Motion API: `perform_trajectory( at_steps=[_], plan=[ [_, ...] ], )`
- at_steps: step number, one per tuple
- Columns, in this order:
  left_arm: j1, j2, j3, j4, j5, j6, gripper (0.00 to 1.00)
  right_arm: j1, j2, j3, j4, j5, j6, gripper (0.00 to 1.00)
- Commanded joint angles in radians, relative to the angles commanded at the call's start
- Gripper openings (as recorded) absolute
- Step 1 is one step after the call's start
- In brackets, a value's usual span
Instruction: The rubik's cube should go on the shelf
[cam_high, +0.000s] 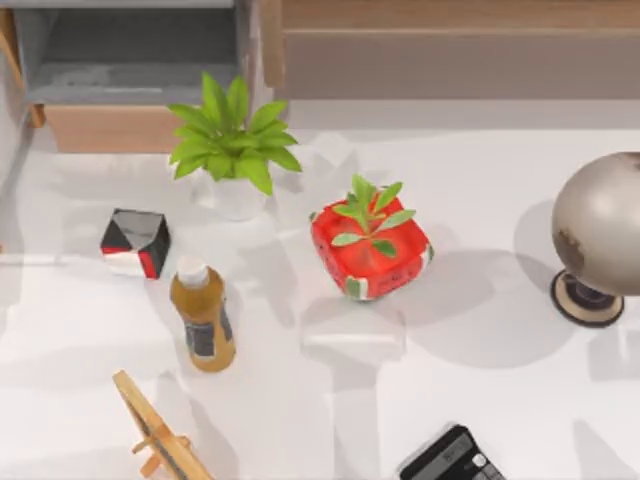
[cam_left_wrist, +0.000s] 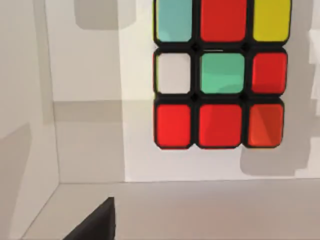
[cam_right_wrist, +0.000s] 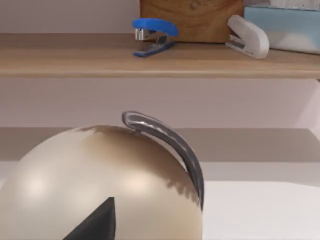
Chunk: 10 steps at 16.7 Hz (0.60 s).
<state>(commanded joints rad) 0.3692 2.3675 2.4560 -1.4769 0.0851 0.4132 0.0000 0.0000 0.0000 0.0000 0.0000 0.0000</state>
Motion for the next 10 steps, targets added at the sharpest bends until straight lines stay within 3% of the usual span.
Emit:
perform_trajectory(
  at_steps=[4, 10],
  plan=[
    [0.004, -0.016, 0.0, 0.012, 0.0, 0.004, 1.0, 0.0, 0.0, 0.0, 0.0, 0.0, 0.0, 1.0],
    [-0.022, 0.127, -0.114, 0.248, -0.003, -0.023, 1.0, 0.0, 0.0, 0.0, 0.0, 0.0, 0.0, 1.0]
  ],
)
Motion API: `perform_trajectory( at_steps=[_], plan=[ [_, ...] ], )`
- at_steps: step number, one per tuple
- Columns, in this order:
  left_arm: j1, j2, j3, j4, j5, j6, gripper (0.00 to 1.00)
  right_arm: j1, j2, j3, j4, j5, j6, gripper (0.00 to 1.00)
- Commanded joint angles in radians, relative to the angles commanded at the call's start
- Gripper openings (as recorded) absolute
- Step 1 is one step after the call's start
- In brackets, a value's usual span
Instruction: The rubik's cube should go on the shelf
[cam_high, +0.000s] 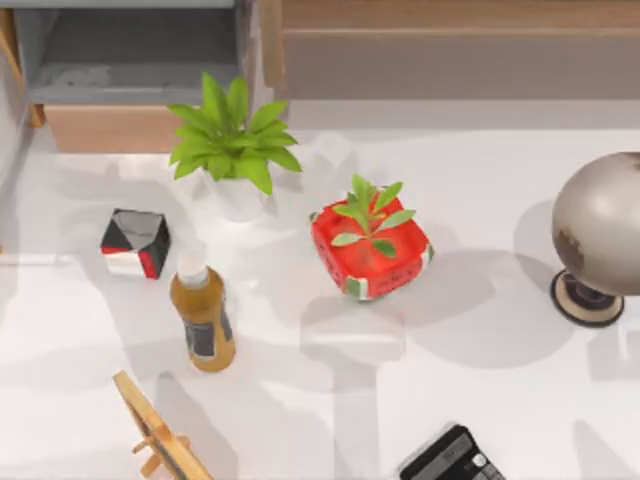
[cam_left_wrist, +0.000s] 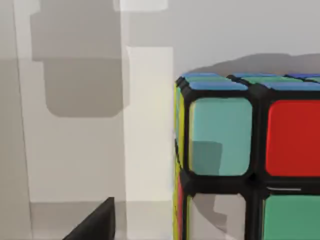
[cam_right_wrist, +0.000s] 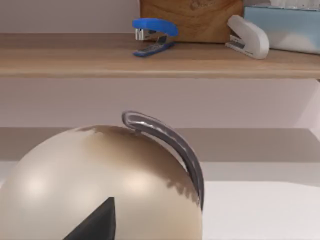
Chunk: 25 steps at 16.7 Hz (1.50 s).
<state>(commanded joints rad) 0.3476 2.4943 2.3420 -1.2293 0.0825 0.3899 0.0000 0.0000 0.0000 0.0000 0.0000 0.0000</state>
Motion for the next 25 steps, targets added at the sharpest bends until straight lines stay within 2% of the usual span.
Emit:
perform_trajectory(
  at_steps=[6, 19, 25],
  plan=[
    [-0.009, 0.028, -0.008, 0.033, -0.001, -0.007, 1.0, 0.0, 0.0, 0.0, 0.0, 0.0, 0.0, 1.0],
    [-0.009, 0.028, -0.008, 0.033, -0.001, -0.007, 0.02, 0.0, 0.0, 0.0, 0.0, 0.0, 0.0, 1.0],
    [-0.009, 0.028, -0.008, 0.033, -0.001, -0.007, 0.0, 0.0, 0.0, 0.0, 0.0, 0.0, 0.0, 1.0]
  ],
)
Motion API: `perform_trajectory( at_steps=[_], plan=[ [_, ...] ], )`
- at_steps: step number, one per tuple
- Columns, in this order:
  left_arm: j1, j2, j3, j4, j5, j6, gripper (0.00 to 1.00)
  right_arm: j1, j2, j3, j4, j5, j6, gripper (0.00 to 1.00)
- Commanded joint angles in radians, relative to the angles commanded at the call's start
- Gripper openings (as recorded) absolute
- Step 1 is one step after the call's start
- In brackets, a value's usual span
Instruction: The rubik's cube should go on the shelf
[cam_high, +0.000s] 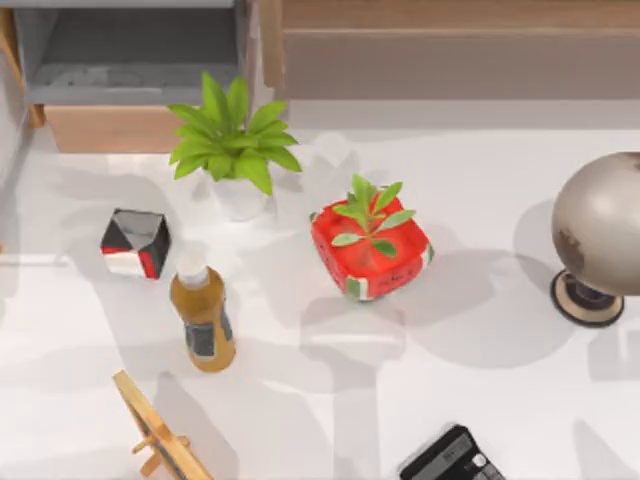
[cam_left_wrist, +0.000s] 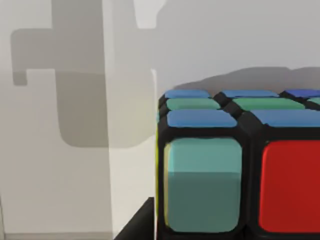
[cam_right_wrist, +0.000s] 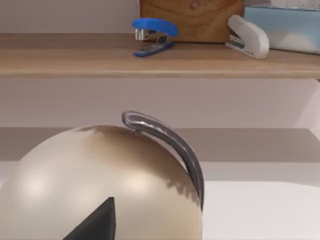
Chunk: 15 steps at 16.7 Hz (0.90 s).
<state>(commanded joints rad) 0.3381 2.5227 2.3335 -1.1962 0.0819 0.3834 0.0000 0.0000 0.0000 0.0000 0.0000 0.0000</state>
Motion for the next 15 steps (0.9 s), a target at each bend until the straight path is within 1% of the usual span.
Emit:
perform_trajectory(
  at_steps=[5, 11, 15],
  plan=[
    [0.004, 0.0, 0.003, -0.01, 0.0, 0.005, 0.0, 0.0, 0.0, 0.0, 0.0, 0.0, 0.0, 1.0],
    [0.009, -0.022, 0.043, -0.119, -0.017, 0.016, 0.0, 0.0, 0.0, 0.0, 0.0, 0.0, 0.0, 1.0],
    [0.01, -0.014, 0.094, -0.149, -0.023, 0.01, 0.0, 0.0, 0.0, 0.0, 0.0, 0.0, 0.0, 1.0]
  ],
)
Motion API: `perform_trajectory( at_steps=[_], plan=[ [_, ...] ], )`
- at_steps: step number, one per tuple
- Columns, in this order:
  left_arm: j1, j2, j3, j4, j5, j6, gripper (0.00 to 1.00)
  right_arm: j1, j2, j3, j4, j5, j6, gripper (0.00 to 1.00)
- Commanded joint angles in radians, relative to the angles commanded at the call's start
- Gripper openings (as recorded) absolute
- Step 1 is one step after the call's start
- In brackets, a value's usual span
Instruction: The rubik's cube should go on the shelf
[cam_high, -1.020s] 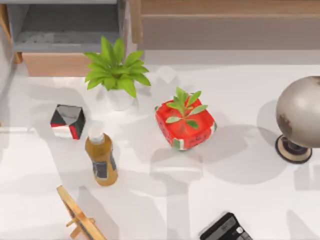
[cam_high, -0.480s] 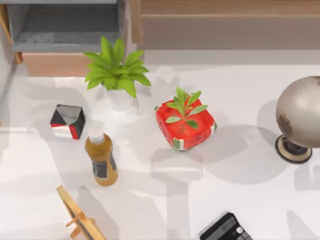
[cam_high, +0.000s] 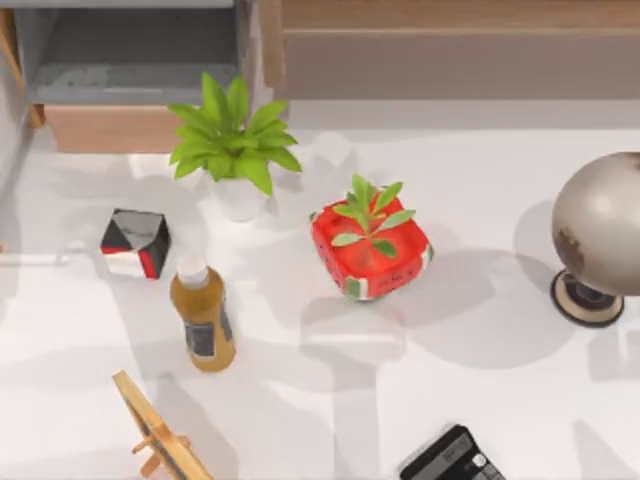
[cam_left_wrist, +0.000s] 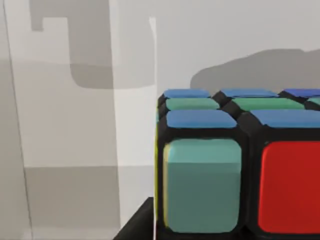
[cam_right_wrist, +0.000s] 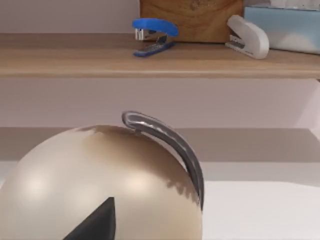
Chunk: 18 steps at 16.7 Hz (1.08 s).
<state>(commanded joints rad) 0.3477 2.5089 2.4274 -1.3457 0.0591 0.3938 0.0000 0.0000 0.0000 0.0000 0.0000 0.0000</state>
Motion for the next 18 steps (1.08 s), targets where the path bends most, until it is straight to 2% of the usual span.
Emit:
perform_trajectory(
  at_steps=[5, 11, 15, 18],
  plan=[
    [-0.007, 0.042, 0.079, 0.004, 0.022, -0.009, 0.0, 0.0, 0.0, 0.0, 0.0, 0.0, 0.0, 1.0],
    [-0.004, 0.035, 0.074, 0.003, 0.02, -0.008, 0.0, 0.0, 0.0, 0.0, 0.0, 0.0, 0.0, 1.0],
    [-0.019, -0.072, 0.015, -0.01, 0.002, -0.014, 0.0, 0.0, 0.0, 0.0, 0.0, 0.0, 0.0, 1.0],
    [-0.087, -0.202, -0.063, 0.002, -0.02, -0.018, 0.0, 0.0, 0.0, 0.0, 0.0, 0.0, 0.0, 1.0]
  ],
)
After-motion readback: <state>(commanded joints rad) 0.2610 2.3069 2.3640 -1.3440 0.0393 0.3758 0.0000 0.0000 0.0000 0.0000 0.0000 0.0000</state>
